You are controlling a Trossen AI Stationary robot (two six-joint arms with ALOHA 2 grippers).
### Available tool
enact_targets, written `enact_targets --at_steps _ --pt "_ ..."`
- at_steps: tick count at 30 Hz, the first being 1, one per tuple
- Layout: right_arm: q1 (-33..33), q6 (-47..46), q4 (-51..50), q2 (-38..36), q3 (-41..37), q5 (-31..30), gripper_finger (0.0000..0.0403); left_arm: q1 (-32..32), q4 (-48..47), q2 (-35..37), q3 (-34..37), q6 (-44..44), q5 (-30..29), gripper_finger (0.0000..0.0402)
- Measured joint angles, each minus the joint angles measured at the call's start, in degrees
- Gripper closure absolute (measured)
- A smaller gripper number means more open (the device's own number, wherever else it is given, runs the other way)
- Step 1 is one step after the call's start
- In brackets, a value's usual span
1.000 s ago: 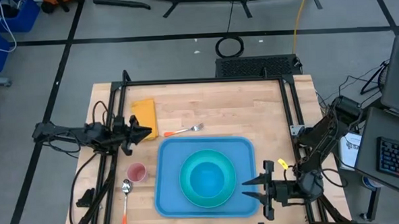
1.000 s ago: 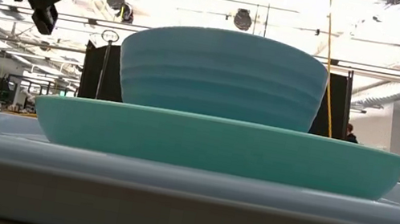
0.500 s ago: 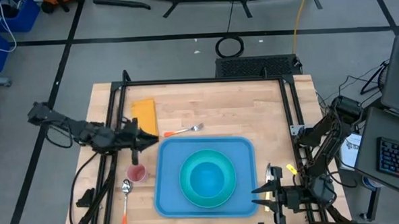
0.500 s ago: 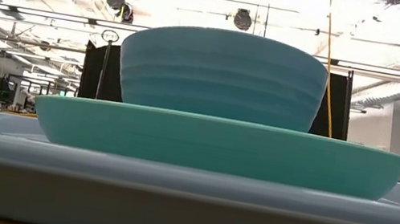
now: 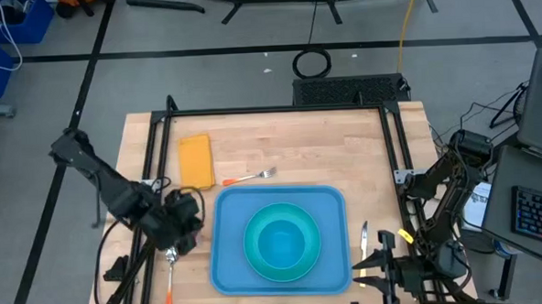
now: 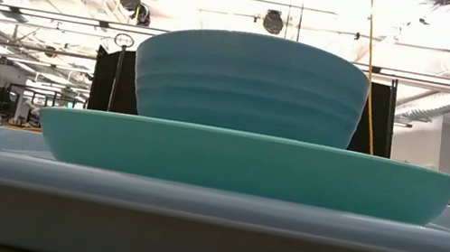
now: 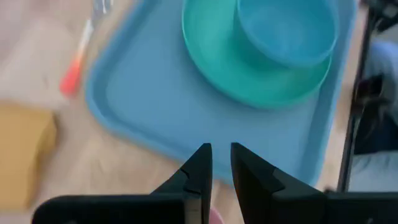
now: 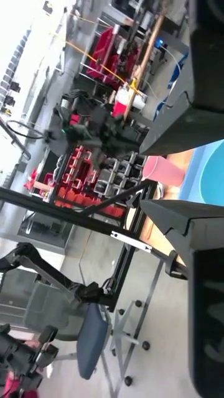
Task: Set up tray
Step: Put the pink cup on the blue serving tray to the top right of the light blue plate
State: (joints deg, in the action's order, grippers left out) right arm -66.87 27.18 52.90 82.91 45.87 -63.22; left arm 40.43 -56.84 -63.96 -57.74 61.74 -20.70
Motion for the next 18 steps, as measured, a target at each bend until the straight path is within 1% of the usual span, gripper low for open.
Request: enact_targets --at_steps 3,6,9,12,15,18 --pt "0.0 2.4 0.0 0.0 0.0 0.0 0.0289 3.4 -2.1 -3.3 0.1 7.1 2.9 0.0339" --pt "0.0 2.4 -0.9 0.0 0.0 0.0 0.0289 6.7 -4.6 -6.4 0.0 13.8 5.8 0.0339" --pt "0.0 3.3 -1.0 0.0 0.0 0.0 0.0289 9.7 -6.0 -8.1 0.1 18.9 4.4 0.0339" --pt "0.3 3.5 -1.0 0.0 0.0 0.0 0.0289 11.2 -6.5 -8.9 0.1 21.8 4.0 0.0339" --pt "0.4 1.6 -1.1 0.0 0.0 0.0 0.0289 12.3 -5.2 -8.8 0.1 23.5 3.5 0.0339" --pt "0.4 -0.8 -1.6 0.0 0.0 0.0 0.0289 12.6 -4.7 -8.8 0.1 24.6 5.0 0.0339"
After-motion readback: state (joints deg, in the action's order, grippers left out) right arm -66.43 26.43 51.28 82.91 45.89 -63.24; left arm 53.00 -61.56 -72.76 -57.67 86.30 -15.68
